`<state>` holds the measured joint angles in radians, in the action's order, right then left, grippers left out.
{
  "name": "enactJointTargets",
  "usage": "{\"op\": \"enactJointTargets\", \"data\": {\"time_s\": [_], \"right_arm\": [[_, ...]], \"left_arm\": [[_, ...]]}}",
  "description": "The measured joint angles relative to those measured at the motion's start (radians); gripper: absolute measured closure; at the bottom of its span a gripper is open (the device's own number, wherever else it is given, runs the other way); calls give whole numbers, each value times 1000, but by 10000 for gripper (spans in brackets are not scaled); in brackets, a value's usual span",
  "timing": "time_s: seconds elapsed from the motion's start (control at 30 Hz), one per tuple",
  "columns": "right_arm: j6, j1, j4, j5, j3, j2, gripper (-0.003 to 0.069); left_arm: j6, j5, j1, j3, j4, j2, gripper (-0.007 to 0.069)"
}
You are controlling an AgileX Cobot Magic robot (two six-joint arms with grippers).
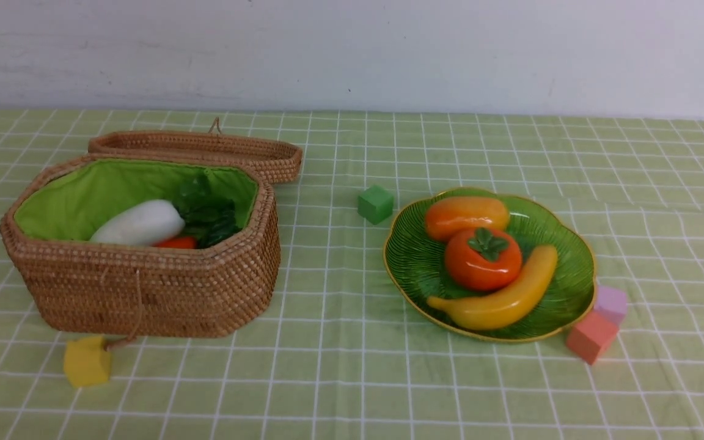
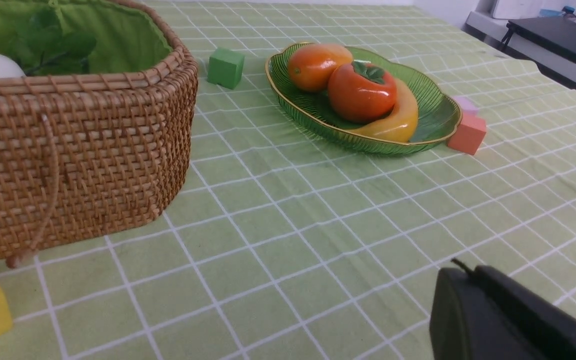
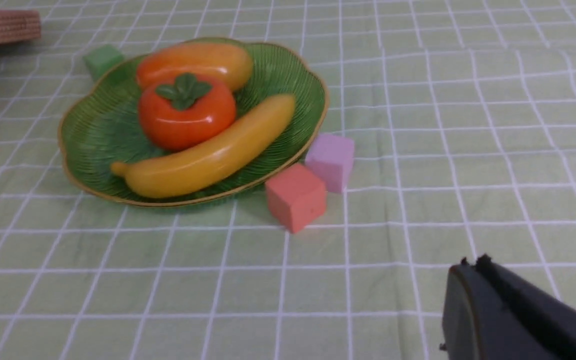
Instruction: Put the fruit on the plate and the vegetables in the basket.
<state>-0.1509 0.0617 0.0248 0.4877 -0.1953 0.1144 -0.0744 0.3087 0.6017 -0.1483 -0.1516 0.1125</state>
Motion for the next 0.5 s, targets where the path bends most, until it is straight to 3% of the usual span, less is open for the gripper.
{"op": "enactJointTargets", "data": {"time_s": [0.1,0.5], "right_arm": [[3,-5,21,-77,193,-113,678],[7,-12,24,-81,208,-125,678]], "left_arm": [[0,1,0,0,0,0,637],[0,3,0,1,1,0,634]]}}
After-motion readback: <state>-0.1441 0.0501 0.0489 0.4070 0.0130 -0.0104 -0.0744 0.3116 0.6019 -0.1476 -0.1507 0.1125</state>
